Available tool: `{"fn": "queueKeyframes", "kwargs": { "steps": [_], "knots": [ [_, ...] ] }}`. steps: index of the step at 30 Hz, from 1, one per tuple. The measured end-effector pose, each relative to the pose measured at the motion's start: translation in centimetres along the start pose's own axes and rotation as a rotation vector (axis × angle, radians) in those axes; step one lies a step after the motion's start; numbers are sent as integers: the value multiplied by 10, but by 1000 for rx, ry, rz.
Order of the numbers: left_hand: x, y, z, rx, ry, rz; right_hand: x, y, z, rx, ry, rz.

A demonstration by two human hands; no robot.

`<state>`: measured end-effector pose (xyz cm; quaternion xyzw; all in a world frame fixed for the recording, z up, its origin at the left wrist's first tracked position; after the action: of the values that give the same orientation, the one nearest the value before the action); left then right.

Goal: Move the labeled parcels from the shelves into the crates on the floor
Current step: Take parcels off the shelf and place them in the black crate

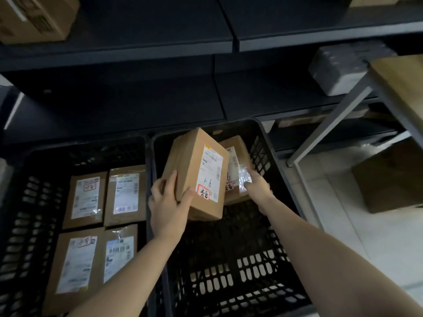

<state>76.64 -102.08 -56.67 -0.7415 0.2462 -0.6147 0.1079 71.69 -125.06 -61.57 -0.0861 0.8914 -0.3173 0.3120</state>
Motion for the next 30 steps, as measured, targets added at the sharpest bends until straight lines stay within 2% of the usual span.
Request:
{"fn": "queueKeyframes", "kwargs": {
  "steps": [4,8,13,17,22,26,30],
  "knots": [
    [4,12,-1,31,1,58,5,1,7,-84,16,-97],
    [4,28,-9,41,-7,50,5,0,11,-116,-10,-54],
    [-5,57,-19,3,-105,-148,7,-1,-5,-180,-45,16],
    [-15,68,-28,-24,-227,-394,16,9,-15,-326,-50,215],
    [-25,68,-54,-144,-243,-556,36,10,-14,-409,19,433],
    [-26,62,-71,-233,-298,-593,49,8,-24,-518,39,454],
    [-21,55,-69,-169,-243,-418,57,8,-27,-498,40,424]
  ]
}}
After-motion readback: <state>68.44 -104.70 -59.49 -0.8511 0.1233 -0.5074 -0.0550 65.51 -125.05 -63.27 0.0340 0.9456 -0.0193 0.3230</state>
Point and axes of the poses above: each hand's wrist, its own z-axis towards the middle knuckle, its own y-axis out of the palm, x = y × z, the point moved 4 cm from there along z, towards the middle knuckle, and after that the axes turned 13 degrees about -z, right-handed, at the moved point
